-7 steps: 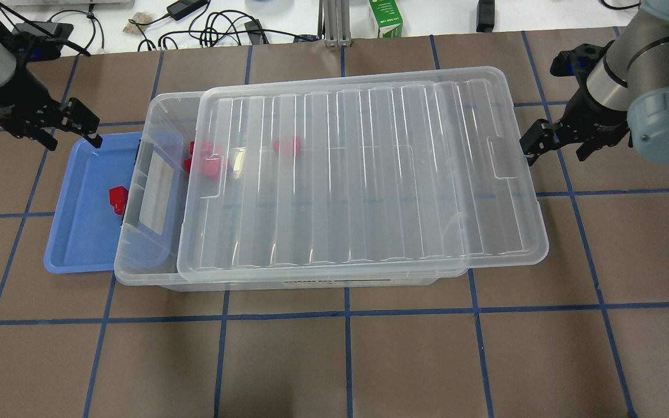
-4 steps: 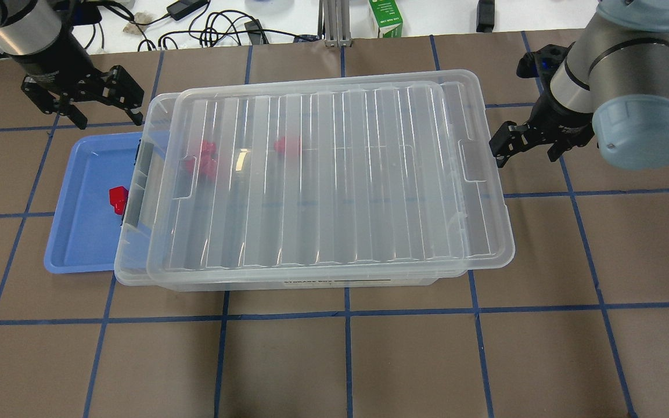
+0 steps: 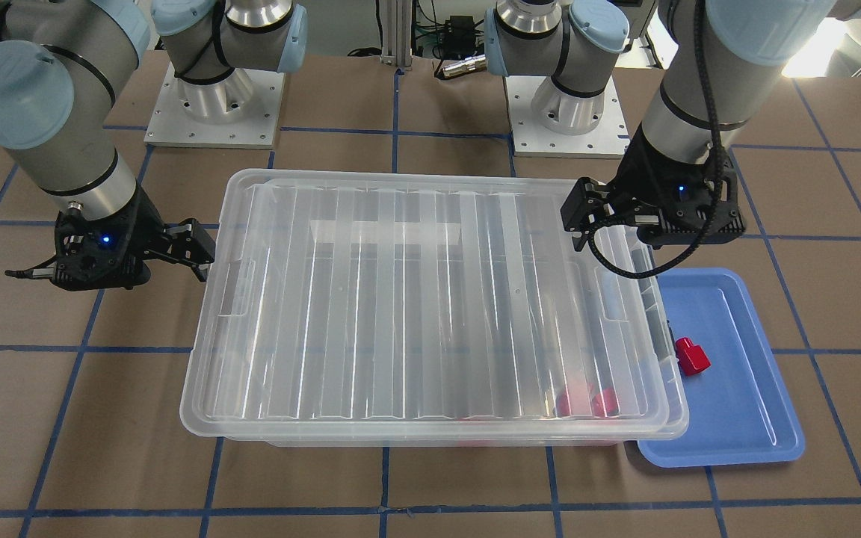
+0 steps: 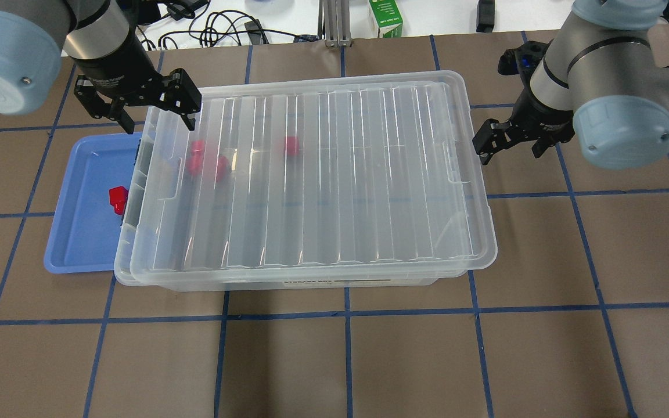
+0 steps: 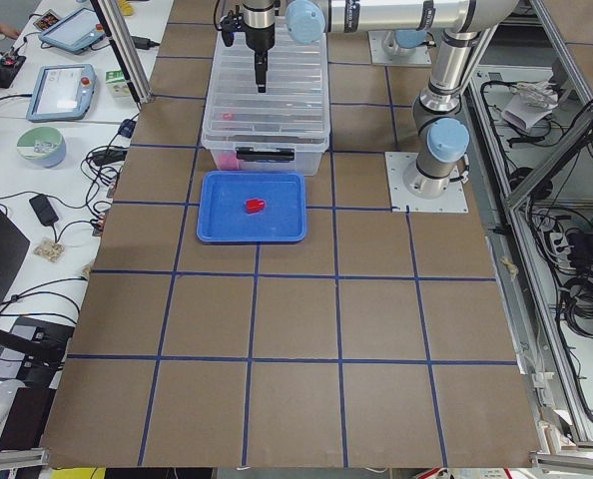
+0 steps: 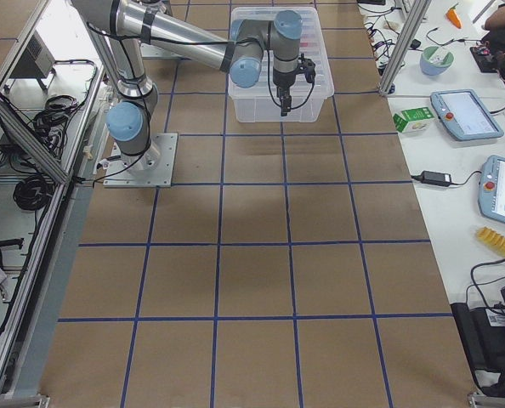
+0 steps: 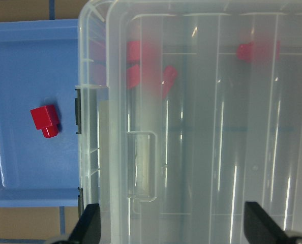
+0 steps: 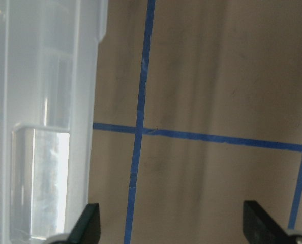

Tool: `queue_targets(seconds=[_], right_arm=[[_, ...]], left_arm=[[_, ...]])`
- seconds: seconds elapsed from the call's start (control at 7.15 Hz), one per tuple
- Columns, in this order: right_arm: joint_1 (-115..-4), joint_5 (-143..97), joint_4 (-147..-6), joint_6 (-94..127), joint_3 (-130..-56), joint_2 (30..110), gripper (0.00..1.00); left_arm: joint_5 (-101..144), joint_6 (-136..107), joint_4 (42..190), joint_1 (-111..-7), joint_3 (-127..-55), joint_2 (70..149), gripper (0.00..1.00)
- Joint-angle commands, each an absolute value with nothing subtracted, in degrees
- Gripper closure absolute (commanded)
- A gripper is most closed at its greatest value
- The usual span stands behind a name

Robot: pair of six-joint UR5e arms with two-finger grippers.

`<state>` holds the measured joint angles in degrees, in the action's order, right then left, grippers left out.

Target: Place red block in blue tray from box

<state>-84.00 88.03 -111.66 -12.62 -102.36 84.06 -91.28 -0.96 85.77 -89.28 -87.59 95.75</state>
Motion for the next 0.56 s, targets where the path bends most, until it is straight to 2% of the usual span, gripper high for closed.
queue_targets(seconds=[0.0,0.28,0.42], right_arm=[[-84.1,88.4,-104.5,-12.5,-92.7,84.4,0.00],[-84.9,88.2,-93.2,-9.6,-84.9,86.4,0.00],[-86.9,88.3,-92.6,-4.5,-84.4,87.2,0.00]], left_arm=[[-91.3,-2.1,85.4,-90.4,-87.9,95.6,0.00],[-91.1,-2.1,85.4,-90.5,-87.9,95.5,0.00],[-91.1,-2.1,85.5,-90.5,-87.9,95.2,0.00]])
